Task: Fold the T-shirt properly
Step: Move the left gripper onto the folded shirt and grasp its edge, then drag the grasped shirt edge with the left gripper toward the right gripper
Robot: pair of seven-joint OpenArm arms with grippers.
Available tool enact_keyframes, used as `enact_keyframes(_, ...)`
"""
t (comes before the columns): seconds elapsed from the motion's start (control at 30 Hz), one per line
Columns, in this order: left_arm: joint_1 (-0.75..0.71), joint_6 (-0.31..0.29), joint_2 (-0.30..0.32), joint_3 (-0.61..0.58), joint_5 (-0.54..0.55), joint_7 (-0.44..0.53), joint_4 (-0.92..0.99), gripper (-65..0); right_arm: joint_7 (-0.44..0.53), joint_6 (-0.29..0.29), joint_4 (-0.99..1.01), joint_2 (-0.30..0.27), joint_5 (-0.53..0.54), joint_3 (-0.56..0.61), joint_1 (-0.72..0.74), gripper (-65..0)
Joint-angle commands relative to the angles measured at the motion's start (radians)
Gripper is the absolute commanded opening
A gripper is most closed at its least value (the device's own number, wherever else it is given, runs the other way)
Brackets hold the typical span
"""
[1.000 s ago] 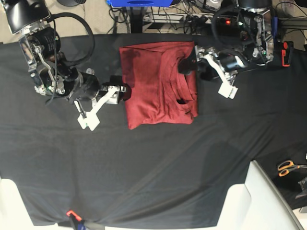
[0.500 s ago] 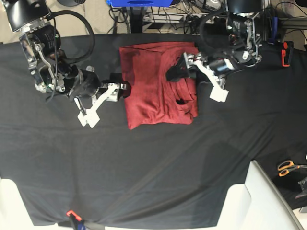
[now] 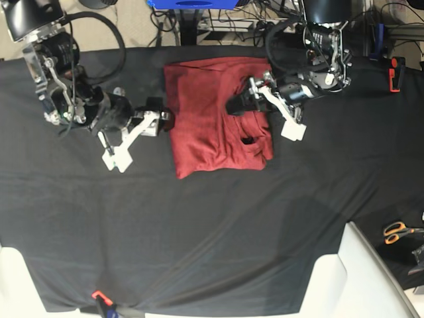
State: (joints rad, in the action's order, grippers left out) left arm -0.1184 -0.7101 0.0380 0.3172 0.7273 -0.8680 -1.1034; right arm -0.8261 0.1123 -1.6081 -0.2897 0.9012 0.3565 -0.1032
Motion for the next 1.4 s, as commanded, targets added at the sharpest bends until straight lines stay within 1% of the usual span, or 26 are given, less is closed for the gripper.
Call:
enact_keyframes(0.0,-0.004,0.012,0.000,-0.003,-0.041,-0.047,0.007,-44.3,0.009,-0.009,-0.018,-0.004,0.014,-0.004,0.006,-28.7)
enact_keyframes(0.07,0.000,0.012,-0.002,-0.003,-0.039,-0.013,0.010,-55.3,0.009,-0.009,-0.018,-0.009,0.014,-0.004,-0.002,-28.7)
enact_keyframes(0.1,0.000,0.012,-0.002,-0.003,-0.039,0.000,0.010,-59.7,0.015,-0.009,-0.019,-0.018,0.014,-0.006,-0.007,-28.7)
enact_keyframes(0.13,0.000,0.012,-0.002,-0.003,-0.039,0.008,0.010,-65.0,0.038,-0.009,-0.028,-0.027,0.014,-0.006,-0.014,-28.7)
enact_keyframes(0.27,0.003,0.012,0.000,-0.003,-0.039,0.008,0.010,-65.0,0.139,-0.009,-0.065,-0.070,0.016,-0.006,-0.051,-28.7)
enact_keyframes(0.33,0.004,0.012,0.000,-0.006,-0.039,0.007,0.009,-65.0,0.155,-0.009,-0.068,-0.082,0.019,-0.006,-0.056,-28.7)
enact_keyframes(0.47,0.006,0.012,0.006,-0.014,-0.039,-0.003,-0.008,-65.0,0.159,-0.009,-0.062,-0.082,0.016,-0.006,-0.057,-28.7)
enact_keyframes(0.57,0.015,0.012,0.041,-0.022,-0.044,-0.096,-0.073,-65.0,0.161,-0.009,-0.061,-0.082,0.016,-0.006,-0.057,-28.7)
enact_keyframes(0.63,0.033,0.012,0.078,-0.065,-0.044,-0.133,-0.133,-65.0,0.161,-0.009,-0.061,-0.082,0.016,-0.006,-0.056,-28.7)
enact_keyframes(0.67,0.046,0.012,0.106,-0.099,-0.044,-0.145,-0.152,-65.0,0.161,-0.009,-0.061,-0.082,0.016,-0.006,-0.056,-28.7)
enact_keyframes(0.77,0.098,0.012,0.168,-0.211,-0.045,-0.142,-0.174,-65.0,0.161,-0.009,-0.061,-0.079,0.016,-0.006,-0.053,-28.7)
enact_keyframes(0.9,0.205,0.012,0.257,-0.422,-0.045,-0.144,-0.172,-65.0,0.161,-0.009,-0.061,-0.079,0.016,-0.006,-0.053,-28.7)
enact_keyframes(1.07,0.348,0.012,0.326,-0.671,-0.059,-0.144,-0.172,-65.0,0.161,-0.009,-0.061,-0.079,0.016,-0.006,-0.053,-28.7)
enact_keyframes(1.1,0.380,0.012,0.336,-0.732,-0.087,-0.144,-0.172,-65.0,0.161,-0.009,-0.061,-0.079,0.017,-0.006,-0.053,-28.7)
enact_keyframes(1.17,0.429,0.012,0.342,-0.818,-0.162,-0.144,-0.171,-65.0,0.161,-0.007,-0.061,-0.078,0.017,-0.006,-0.054,-28.7)
enact_keyframes(1.3,0.494,0.012,0.333,-0.961,-0.349,-0.144,-0.171,-65.0,0.161,-0.007,-0.061,-0.078,0.016,-0.006,-0.054,-28.7)
enact_keyframes(1.37,0.527,0.012,0.331,-1.047,-0.421,-0.144,-0.175,-65.0,0.161,-0.003,-0.061,-0.078,0.016,-0.006,-0.054,-28.7)
